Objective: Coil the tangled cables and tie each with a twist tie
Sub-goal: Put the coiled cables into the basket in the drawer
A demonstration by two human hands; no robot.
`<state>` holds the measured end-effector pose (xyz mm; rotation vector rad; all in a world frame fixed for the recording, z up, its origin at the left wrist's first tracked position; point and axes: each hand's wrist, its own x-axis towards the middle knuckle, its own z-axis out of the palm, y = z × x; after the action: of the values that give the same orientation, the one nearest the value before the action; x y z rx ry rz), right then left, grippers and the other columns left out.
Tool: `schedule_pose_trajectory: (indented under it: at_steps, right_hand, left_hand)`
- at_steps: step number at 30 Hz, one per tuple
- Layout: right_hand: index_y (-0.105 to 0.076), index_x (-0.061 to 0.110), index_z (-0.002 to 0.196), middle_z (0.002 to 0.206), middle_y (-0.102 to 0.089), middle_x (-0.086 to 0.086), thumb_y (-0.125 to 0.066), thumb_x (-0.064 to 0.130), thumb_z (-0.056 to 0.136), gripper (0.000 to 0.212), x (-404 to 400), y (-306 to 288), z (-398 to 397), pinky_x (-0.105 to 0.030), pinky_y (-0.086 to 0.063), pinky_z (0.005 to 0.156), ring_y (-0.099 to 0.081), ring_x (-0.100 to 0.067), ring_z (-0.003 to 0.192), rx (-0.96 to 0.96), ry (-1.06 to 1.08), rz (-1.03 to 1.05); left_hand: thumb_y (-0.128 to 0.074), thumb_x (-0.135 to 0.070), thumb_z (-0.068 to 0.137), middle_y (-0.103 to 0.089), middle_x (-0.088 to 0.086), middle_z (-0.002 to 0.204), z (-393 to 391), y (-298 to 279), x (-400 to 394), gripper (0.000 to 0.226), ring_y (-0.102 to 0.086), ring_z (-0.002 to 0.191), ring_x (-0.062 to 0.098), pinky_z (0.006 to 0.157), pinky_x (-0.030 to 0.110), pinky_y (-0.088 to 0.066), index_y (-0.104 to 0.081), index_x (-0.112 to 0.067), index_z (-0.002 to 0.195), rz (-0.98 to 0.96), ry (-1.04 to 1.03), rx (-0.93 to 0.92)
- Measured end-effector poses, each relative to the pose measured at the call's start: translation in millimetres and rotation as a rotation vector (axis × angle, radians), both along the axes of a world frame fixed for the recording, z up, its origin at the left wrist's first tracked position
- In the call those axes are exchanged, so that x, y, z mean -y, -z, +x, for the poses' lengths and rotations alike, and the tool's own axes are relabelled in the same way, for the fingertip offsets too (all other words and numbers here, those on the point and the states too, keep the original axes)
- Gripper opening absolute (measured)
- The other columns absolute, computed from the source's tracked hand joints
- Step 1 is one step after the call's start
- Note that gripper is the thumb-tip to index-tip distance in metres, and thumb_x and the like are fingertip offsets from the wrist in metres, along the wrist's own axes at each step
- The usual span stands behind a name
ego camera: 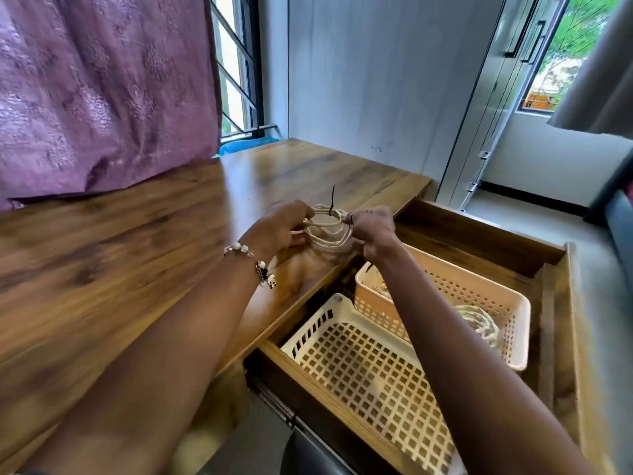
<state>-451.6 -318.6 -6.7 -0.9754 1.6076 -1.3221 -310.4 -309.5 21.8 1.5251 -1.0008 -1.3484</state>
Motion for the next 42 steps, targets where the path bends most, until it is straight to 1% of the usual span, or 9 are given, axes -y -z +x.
schedule_pose_trajectory:
  at_steps: [7,11,16,23,28,33,35,40,42]
  right_hand:
    - [-0.067,-0.011,0.096,0.087,-0.066,-0.021,-0.062,0.000,0.086,0.016,-99,-24,-35,-0.047,-0.059,0.071,-0.063,-0.028,0.075,0.104,-0.149,-0.004]
    - [-0.068,-0.007,0.091,0.085,-0.070,-0.019,-0.062,0.000,0.087,0.010,-153,-11,-52,-0.041,-0.060,0.067,-0.068,-0.025,0.073,0.140,-0.192,0.103]
    - [-0.065,-0.007,0.098,0.090,-0.070,-0.019,-0.061,0.001,0.087,0.014,-191,17,-65,-0.037,-0.059,0.063,-0.070,-0.024,0.073,0.094,-0.243,0.259]
    - [-0.063,-0.005,0.098,0.090,-0.066,-0.018,-0.055,-0.003,0.090,0.011,-205,43,-66,-0.046,-0.059,0.076,-0.065,-0.026,0.077,-0.110,-0.329,0.417]
    - [-0.063,0.001,0.098,0.089,-0.066,-0.014,-0.059,0.004,0.089,0.010,-215,38,-79,-0.036,-0.056,0.067,-0.062,-0.021,0.069,-0.210,-0.343,0.313]
    - [-0.066,0.006,0.101,0.095,-0.068,-0.010,-0.064,0.013,0.088,0.015,-232,30,-114,-0.028,-0.055,0.064,-0.065,-0.020,0.081,-0.427,-0.086,-0.080]
    - [-0.067,0.006,0.104,0.098,-0.067,-0.004,-0.065,0.013,0.088,0.018,-240,34,-128,-0.028,-0.054,0.070,-0.063,-0.017,0.086,-0.623,0.083,-0.187]
    - [-0.067,0.011,0.112,0.113,-0.066,-0.011,-0.069,0.018,0.085,0.027,-250,60,-156,-0.042,-0.050,0.086,-0.057,-0.029,0.103,-0.907,0.453,-0.104]
    - [-0.060,0.012,0.122,0.123,-0.059,-0.015,-0.072,0.019,0.083,0.042,-254,70,-165,-0.048,-0.047,0.092,-0.051,-0.035,0.114,-0.856,0.473,0.002]
  left_hand:
    - [-0.071,-0.002,0.079,-0.064,0.009,0.089,-8,0,-61,0.011,-0.063,0.075,0.016,0.080,0.038,-0.058,-0.066,-0.005,0.088,-0.044,0.030,-0.100]
    - [-0.070,-0.002,0.081,-0.068,0.016,0.082,-18,11,-109,0.012,-0.068,0.065,0.022,0.066,0.032,-0.060,-0.065,0.005,0.090,-0.008,0.179,-0.048]
    - [-0.071,0.005,0.077,-0.061,0.022,0.100,-27,45,-143,0.031,-0.070,0.076,0.028,0.063,0.036,-0.060,-0.046,0.005,0.096,0.032,0.293,0.112]
    - [-0.071,0.007,0.076,-0.064,0.014,0.095,-35,65,-157,0.023,-0.068,0.075,0.020,0.056,0.029,-0.059,-0.058,-0.009,0.087,0.034,0.434,0.378]
    - [-0.074,0.001,0.076,-0.066,0.010,0.091,-39,68,-158,0.045,-0.067,0.081,0.019,0.065,0.031,-0.059,-0.056,-0.008,0.115,-0.040,0.456,0.647]
    - [-0.075,-0.013,0.078,-0.062,0.004,0.092,-43,70,-160,0.041,-0.057,0.076,0.011,0.057,0.023,-0.049,-0.057,-0.010,0.114,-0.153,0.391,0.906]
    - [-0.075,-0.019,0.079,-0.061,0.006,0.101,-48,71,-161,0.032,-0.053,0.088,0.017,0.069,0.029,-0.048,-0.058,-0.013,0.106,-0.249,0.341,1.019]
    - [-0.071,-0.026,0.082,-0.059,0.008,0.111,-75,72,-162,0.029,-0.049,0.108,0.027,0.089,0.039,-0.047,-0.064,-0.013,0.107,-0.580,0.313,0.993]
    - [-0.070,-0.025,0.083,-0.060,0.008,0.110,-87,75,-164,0.028,-0.050,0.107,0.026,0.089,0.038,-0.048,-0.065,-0.013,0.109,-0.665,0.333,0.955]
